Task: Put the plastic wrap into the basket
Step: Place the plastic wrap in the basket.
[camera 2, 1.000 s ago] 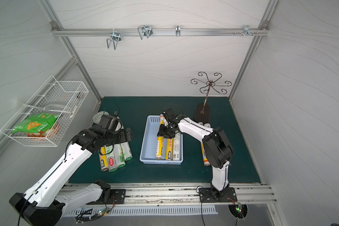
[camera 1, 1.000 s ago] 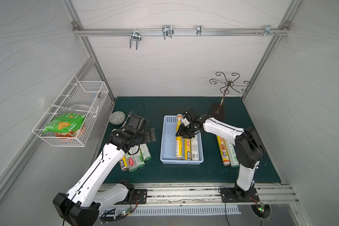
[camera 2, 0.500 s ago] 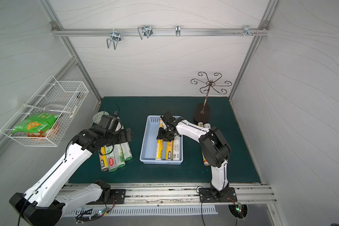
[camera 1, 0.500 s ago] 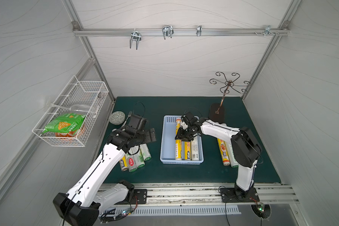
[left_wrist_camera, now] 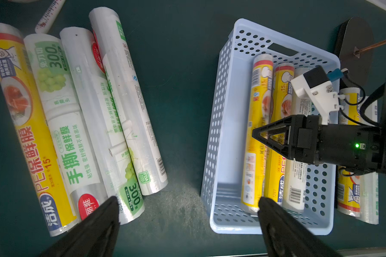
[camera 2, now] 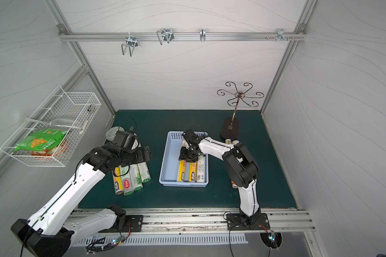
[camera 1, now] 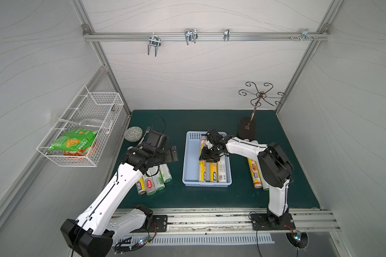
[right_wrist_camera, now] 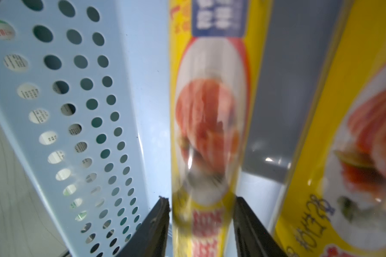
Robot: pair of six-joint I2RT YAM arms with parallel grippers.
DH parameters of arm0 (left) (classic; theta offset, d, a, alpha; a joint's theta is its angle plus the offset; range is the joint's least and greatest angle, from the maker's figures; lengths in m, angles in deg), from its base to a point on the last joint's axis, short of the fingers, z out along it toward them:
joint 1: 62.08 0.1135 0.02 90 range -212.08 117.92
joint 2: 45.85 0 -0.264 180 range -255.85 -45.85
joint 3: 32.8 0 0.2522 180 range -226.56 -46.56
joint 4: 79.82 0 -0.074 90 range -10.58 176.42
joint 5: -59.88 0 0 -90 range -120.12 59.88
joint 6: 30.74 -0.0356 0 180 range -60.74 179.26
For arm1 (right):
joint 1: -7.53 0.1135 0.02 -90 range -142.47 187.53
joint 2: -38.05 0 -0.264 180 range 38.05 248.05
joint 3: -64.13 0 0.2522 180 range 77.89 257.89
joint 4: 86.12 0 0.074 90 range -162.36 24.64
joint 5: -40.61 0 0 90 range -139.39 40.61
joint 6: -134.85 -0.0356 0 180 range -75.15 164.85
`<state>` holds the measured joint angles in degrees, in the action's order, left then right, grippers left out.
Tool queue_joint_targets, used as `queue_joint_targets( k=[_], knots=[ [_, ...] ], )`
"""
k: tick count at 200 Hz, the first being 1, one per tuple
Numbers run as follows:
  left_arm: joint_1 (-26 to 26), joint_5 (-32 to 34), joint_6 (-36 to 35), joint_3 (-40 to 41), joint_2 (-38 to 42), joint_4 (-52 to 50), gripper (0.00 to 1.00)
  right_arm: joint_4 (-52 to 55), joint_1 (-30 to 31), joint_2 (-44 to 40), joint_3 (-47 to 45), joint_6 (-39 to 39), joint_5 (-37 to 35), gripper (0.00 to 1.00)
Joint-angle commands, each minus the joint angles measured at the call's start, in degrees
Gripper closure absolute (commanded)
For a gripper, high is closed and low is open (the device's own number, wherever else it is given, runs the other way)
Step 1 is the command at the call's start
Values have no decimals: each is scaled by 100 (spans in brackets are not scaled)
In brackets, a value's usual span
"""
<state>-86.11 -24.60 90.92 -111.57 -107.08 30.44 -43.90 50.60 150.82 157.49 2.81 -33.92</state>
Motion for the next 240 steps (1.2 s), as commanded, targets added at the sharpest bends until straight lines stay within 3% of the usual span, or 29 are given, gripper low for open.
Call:
queue_joint_targets(
  k=[1, 78, 153, 196, 240],
  knots=[
    [30, -25, -24, -29, -36, 175, 1, -40, 70, 87, 187, 8, 35, 44],
    [29, -16, -20, -43, -61, 176, 1, 9, 78, -148, 214, 81, 238, 40],
    [30, 190, 173, 147, -160, 242, 1, 645, 73, -961, 125, 535, -116, 37],
    [47, 460, 310, 282, -284, 317, 1, 1001, 55, -1515, -163, 823, -513, 32],
    [203, 519, 435, 525, -511, 631, 1, 872, -137, -2082, -791, 844, -474, 29]
  ],
)
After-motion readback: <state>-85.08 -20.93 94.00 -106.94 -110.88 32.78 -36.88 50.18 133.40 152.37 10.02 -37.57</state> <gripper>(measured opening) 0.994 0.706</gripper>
